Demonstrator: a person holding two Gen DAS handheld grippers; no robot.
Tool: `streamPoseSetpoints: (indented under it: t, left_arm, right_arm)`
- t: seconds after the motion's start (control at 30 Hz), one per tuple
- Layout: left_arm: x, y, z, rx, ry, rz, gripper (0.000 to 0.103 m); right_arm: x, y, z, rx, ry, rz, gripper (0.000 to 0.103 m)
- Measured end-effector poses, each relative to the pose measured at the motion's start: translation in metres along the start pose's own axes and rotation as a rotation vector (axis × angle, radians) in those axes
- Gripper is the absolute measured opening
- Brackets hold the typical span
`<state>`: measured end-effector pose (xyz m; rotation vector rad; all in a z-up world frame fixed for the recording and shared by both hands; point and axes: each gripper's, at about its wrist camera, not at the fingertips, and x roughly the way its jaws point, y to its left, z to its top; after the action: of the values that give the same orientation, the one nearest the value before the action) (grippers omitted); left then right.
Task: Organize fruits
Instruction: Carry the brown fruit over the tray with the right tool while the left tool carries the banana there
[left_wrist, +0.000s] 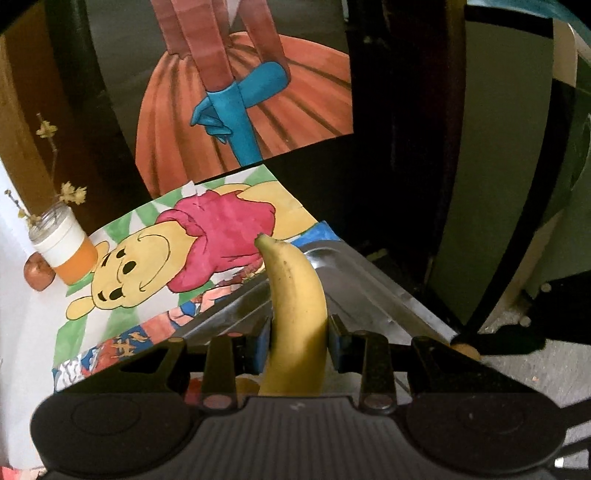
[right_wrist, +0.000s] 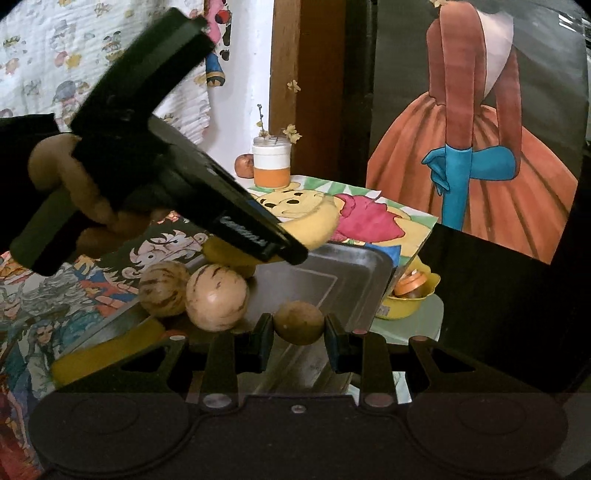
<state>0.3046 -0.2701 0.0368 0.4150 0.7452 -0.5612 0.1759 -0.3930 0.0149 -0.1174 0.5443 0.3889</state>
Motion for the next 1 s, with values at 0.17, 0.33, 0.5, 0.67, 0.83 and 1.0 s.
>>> streamPoseSetpoints:
  t: [0.17, 0.33, 0.5, 0.67, 0.83, 1.0]
  left_arm:
    - [0.009, -0.002, 0.0, 0.007, 0.021, -0.014, 0.035]
    - [0.015, -0.006, -0.003, 0.015, 0.036, -0.018, 0.035]
    - [0.017, -0.006, -0.004, 0.013, 0.038, -0.019, 0.035]
    - [0.017, -0.006, -0.004, 0.012, 0.036, -0.019, 0.035]
    - [0.016, -0.006, -0.004, 0.013, 0.035, -0.018, 0.035]
    - [0.017, -0.006, -0.004, 0.016, 0.035, -0.018, 0.035]
  right_arm:
    - [-0.001, 0.001, -0.008, 0.018, 0.002, -0.006, 0.032]
    - [0.002, 0.003, -0.014, 0.024, 0.01, 0.002, 0.032]
    - [0.003, 0.003, -0.018, 0.033, 0.009, -0.005, 0.032]
    - [0.006, 0.003, -0.017, 0.04, -0.002, -0.01, 0.032]
    - [0.009, 0.002, -0.016, 0.045, -0.003, -0.009, 0.032]
    - [0.014, 0.001, -0.017, 0.05, 0.003, -0.006, 0.032]
